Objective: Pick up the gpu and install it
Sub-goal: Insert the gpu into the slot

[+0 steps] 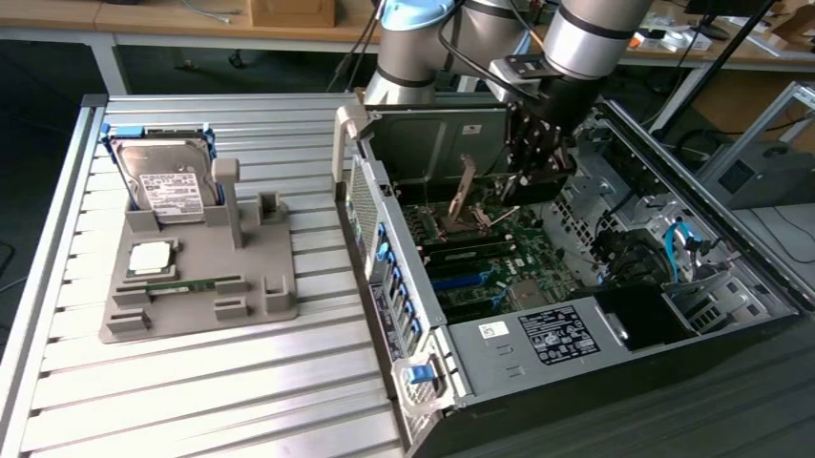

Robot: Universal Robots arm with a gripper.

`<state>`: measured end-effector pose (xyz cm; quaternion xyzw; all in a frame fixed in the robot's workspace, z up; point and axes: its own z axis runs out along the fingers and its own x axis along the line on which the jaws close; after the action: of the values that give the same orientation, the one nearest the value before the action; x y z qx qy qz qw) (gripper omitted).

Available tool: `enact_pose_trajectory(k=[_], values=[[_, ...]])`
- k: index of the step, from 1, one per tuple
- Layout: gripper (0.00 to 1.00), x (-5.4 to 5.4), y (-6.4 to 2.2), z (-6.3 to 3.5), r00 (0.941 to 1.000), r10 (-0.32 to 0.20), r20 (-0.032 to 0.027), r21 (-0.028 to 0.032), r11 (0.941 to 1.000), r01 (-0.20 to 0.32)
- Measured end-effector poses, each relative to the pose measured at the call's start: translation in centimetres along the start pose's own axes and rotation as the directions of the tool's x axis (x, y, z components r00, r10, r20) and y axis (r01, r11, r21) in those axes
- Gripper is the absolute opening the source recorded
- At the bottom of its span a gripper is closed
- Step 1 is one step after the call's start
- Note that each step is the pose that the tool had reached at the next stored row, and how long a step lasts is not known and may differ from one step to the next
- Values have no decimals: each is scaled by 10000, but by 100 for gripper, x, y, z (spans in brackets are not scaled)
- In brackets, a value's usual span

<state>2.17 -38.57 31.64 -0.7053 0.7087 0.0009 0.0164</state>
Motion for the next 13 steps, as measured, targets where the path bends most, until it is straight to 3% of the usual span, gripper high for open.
enact_pose_trajectory(k=[13], values=[[27,4,68,27,10000,0,-1,0,10000,0]])
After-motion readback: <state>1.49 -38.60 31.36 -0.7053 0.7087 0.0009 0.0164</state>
